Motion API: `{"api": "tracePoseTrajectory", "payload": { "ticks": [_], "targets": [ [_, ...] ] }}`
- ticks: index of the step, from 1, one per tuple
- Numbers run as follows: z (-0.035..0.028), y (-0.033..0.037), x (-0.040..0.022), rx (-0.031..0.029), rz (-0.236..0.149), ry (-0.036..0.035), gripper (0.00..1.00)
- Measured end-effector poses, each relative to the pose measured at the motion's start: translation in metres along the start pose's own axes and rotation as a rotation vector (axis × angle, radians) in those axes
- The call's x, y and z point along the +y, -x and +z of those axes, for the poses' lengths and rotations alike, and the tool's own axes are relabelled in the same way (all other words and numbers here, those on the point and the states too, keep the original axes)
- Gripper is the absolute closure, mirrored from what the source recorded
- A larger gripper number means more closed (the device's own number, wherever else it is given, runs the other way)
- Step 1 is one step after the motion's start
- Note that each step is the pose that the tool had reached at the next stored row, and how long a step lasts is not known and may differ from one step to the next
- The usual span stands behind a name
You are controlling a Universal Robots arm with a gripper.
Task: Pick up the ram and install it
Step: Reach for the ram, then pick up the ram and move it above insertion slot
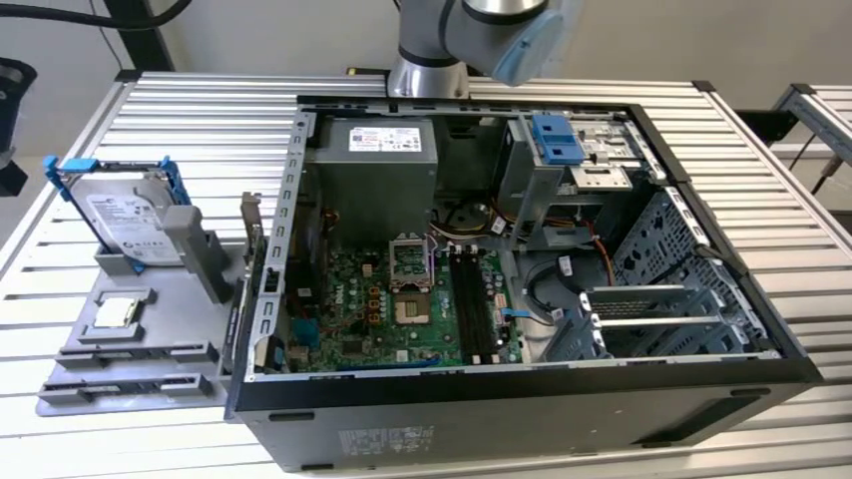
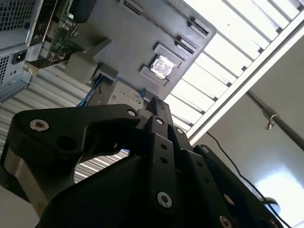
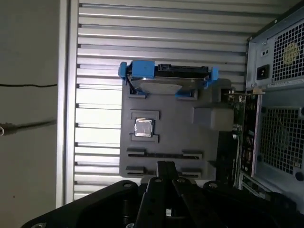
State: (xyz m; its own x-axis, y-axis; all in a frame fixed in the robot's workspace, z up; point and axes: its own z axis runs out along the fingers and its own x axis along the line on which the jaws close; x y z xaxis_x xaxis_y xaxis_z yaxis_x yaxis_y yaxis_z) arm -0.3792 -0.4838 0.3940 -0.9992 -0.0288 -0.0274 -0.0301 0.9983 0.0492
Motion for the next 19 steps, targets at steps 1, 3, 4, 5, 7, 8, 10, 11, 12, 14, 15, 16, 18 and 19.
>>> {"api": "tracePoseTrajectory", "payload": {
  "ticks": [1, 3, 4, 5, 7, 8, 10, 11, 12, 14, 15, 16, 18, 19],
  "targets": [
    [-0.0001, -0.0001, -0.003, 0.0, 0.0, 0.0, 1.0],
    [-0.0003, -0.0002, -0.0085, 0.0, 0.0, 0.0, 1.0],
    [-0.0005, -0.0003, -0.0113, 0.0, 0.0, 0.0, 1.0],
    [-0.0006, -0.0004, -0.0143, 0.0001, 0.0, 0.0, 1.0],
    [-0.0008, -0.0006, -0.0196, 0.0001, 0.0, 0.0, 1.0],
    [-0.0009, -0.0007, -0.022, 0.0001, 0.0, 0.0, 1.0],
    [-0.0011, -0.0008, -0.0264, 0.0002, 0.0, 0.0, 1.0],
    [-0.0012, -0.0009, -0.0289, 0.0002, 0.0, 0.0, 1.0],
    [-0.0012, -0.0009, -0.0313, 0.0001, 0.0, 0.0, 1.0],
    [-0.0013, -0.0011, -0.0357, 0.0001, 0.0, 0.0, 1.0],
    [-0.0014, -0.0011, -0.0377, 0.0001, 0.0, 0.0, 1.0],
    [-0.0015, -0.0012, -0.04, 0.0001, 0.0, 0.0001, 1.0],
    [-0.0018, -0.0014, -0.0441, 0.0001, 0.0, 0.0, 1.0],
    [-0.0018, -0.0014, -0.0448, 0.0002, 0.0, -0.0001, 1.0]
  ]
}}
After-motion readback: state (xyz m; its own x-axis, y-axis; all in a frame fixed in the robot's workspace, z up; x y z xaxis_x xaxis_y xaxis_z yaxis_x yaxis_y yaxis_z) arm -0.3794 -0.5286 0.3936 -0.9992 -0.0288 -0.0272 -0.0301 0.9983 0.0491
